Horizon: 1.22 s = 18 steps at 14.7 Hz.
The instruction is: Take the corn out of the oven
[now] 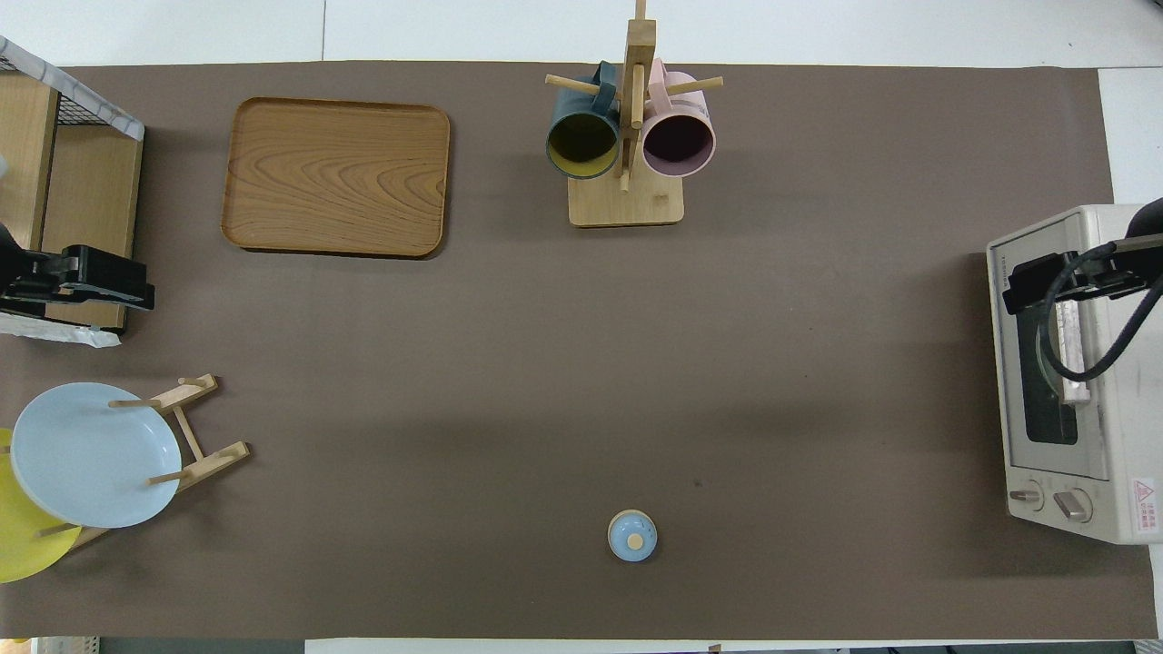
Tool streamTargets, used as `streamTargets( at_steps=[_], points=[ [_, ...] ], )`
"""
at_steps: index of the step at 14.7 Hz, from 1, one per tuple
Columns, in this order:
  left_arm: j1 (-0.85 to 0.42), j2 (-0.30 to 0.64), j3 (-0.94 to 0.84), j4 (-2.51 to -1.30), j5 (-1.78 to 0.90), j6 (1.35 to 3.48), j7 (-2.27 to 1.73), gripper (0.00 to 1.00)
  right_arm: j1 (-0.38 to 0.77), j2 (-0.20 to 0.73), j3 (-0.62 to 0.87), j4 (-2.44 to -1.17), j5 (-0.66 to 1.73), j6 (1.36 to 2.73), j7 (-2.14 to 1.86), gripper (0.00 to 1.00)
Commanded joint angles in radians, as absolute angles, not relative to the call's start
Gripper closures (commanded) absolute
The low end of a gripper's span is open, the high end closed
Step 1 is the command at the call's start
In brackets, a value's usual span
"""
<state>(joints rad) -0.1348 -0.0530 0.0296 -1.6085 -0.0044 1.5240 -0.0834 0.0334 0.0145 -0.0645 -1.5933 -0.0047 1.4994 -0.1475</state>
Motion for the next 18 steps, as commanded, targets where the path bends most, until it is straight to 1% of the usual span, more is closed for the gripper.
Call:
streamTargets(
  at_steps=[1,5,8,9,10,11,13,16,18],
  points=[
    [-0.121,-0.069,0.021,-1.617,-0.002,1.513,-0.08,0.0,0.026,0.02,-0.069,-1.58,0.014,1.5,-0.138,0.0],
    [-0.121,-0.069,0.021,-1.617,-0.002,1.513,-0.08,0.0,0.034,0.015,-0.069,-1.585,0.008,1.502,-0.135,0.0],
    [-0.121,-0.069,0.021,-1.617,-0.002,1.513,-0.08,0.0,0.029,-0.008,-0.069,-1.644,0.008,1.545,-0.173,0.0],
    [-0.121,-0.069,0.021,-1.617,-0.002,1.513,-0.08,0.0,0.023,-0.02,-0.071,-1.672,0.008,1.581,-0.199,0.11],
    [-0.121,-0.069,0.021,-1.617,-0.002,1.513,-0.08,0.0,0.005,-0.029,-0.071,-1.695,0.008,1.595,-0.248,0.67],
    [-0.121,-0.069,0.021,-1.617,-0.002,1.513,-0.08,0.0,-0.009,-0.035,-0.071,-1.706,0.009,1.594,-0.283,1.0],
    [-0.121,-0.069,0.021,-1.617,-0.002,1.513,-0.08,0.0,-0.046,-0.06,-0.072,-1.765,0.011,1.62,-0.301,1.0],
    [-0.121,-0.069,0.021,-1.617,-0.002,1.513,-0.08,0.0,-0.096,-0.094,-0.074,-1.906,0.009,1.773,-0.298,1.0],
    [-0.121,-0.069,0.021,-1.617,-0.002,1.513,-0.08,0.0,-0.117,-0.084,-0.074,-1.931,0.009,1.822,-0.267,1.0]
  ],
)
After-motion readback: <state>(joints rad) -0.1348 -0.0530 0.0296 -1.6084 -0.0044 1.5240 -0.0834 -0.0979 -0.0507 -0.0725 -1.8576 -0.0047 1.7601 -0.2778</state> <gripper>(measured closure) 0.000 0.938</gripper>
